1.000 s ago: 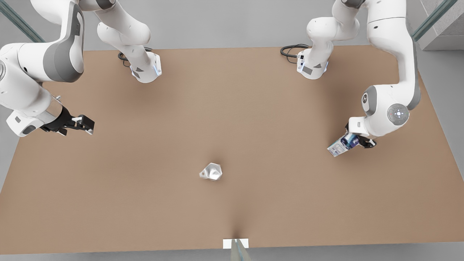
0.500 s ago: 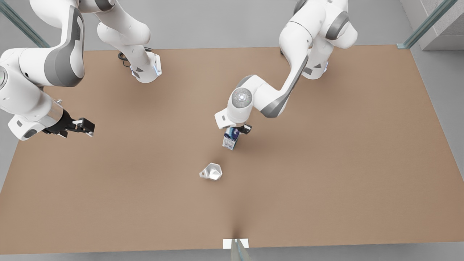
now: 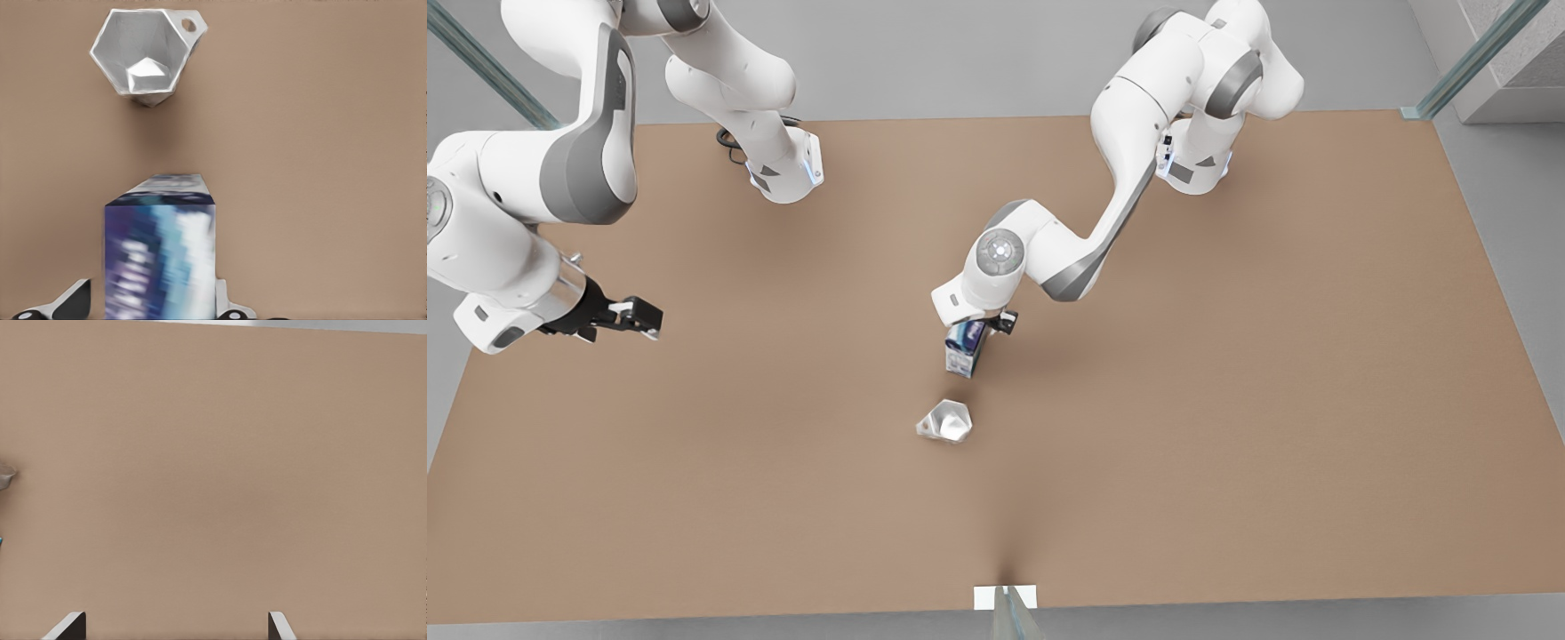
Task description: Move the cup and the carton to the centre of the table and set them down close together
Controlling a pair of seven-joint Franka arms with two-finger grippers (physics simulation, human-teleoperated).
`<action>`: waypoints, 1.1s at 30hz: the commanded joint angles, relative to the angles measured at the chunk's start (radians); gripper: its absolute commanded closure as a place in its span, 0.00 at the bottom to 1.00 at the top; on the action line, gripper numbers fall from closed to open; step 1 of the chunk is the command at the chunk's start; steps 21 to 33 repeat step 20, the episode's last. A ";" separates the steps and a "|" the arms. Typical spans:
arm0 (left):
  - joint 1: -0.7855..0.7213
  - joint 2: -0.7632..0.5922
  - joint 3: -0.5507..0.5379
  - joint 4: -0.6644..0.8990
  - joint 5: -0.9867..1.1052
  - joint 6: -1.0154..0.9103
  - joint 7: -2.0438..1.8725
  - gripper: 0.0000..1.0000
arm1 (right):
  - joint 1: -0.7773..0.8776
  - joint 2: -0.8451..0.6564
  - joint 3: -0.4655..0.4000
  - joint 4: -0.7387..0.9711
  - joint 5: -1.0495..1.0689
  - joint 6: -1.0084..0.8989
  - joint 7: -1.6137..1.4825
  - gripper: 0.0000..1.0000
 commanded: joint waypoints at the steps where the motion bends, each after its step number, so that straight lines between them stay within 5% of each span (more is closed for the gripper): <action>1: 0.001 -0.011 0.001 -0.001 -0.001 -0.010 -0.001 0.00 | 0.001 0.002 -0.001 0.000 0.000 0.000 -0.001 0.00; 5: 0.032 -0.059 0.010 0.116 0.000 -0.315 0.004 0.00 | 0.001 0.002 -0.001 0.000 -0.002 0.002 -0.004 0.00; 8: 0.245 -0.131 0.047 0.117 0.025 -0.465 0.252 0.00 | 0.001 0.002 -0.001 0.000 -0.002 0.002 -0.002 0.00; 10: 0.247 -0.158 0.330 0.117 0.051 -0.467 0.472 0.00 | 0.001 0.000 -0.001 0.000 -0.002 0.002 -0.002 0.00; 11: 0.323 -0.220 0.323 0.108 0.062 -0.467 0.484 0.00 | 0.000 0.000 -0.001 0.000 -0.002 0.002 -0.002 0.00; 13: 0.628 -0.374 -0.036 0.001 0.244 -0.464 0.400 0.00 | 0.000 0.000 -0.004 0.000 -0.002 0.002 -0.002 0.00; 33: 0.658 -0.411 -0.036 -0.055 0.237 -0.432 0.398 0.00 | 0.000 0.000 -0.004 0.000 0.000 0.002 -0.001 0.00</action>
